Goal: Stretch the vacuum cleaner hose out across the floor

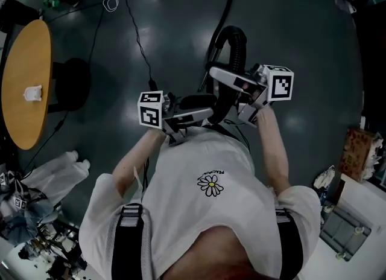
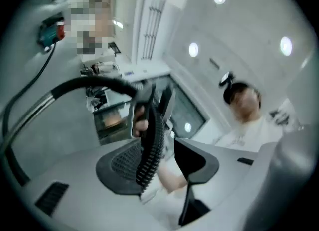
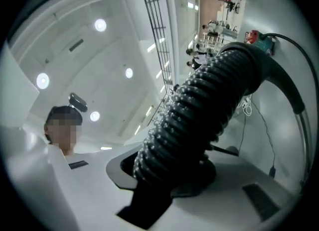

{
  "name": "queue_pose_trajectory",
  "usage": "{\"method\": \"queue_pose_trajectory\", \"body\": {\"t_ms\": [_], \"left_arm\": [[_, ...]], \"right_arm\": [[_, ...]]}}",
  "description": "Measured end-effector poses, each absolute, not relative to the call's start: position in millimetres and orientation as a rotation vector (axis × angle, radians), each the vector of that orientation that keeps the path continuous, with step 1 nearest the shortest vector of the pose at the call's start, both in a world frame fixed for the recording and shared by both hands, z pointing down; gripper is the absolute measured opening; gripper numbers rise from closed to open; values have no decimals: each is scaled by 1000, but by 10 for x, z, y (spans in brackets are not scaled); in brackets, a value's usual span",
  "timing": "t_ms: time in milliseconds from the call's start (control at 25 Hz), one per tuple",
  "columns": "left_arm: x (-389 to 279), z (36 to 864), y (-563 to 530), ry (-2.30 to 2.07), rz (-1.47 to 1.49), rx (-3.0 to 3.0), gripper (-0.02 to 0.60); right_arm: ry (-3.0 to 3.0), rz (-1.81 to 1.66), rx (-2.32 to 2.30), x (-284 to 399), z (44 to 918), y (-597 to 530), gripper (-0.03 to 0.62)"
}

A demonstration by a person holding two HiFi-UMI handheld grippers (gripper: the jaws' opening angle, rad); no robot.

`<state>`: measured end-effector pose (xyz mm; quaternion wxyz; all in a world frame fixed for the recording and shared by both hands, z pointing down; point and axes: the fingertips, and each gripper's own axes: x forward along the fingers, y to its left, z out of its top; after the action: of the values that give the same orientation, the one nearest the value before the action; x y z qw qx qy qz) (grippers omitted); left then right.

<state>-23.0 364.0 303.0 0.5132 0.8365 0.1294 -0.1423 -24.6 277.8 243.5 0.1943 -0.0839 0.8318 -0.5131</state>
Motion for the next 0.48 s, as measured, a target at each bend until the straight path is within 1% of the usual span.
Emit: {"method": "queue_pose_trajectory", "body": {"t_ms": [80,160,200,320,360,400,480], "left_arm": [[-668,3088,3153,136,-547,1848,196],[-966,3313,2670,-77,-612,1780,196],[-971,3402,2485,-132,-617,1751,196],[-555,3468,2121,-70,-597,1633,197],[-371,3453,2032,-22,-580,1593,231],[-208,3413,1954,25,-570,1555,251],[0,3277,1841,116,-594,1475,265]], "right_arm": [[2354,-1374,-276,-97,2413,2780,140],[2512,-1297,-251,-194,2408,2960,138],[2605,-1260,-210,-288,2409,3089,138],[2836,-1174,-44,-577,2455,3445,138],[2902,-1146,-3,-657,2489,3531,140],[2960,-1116,21,-721,2529,3595,140],[3019,-1063,15,-769,2588,3642,140]]}}
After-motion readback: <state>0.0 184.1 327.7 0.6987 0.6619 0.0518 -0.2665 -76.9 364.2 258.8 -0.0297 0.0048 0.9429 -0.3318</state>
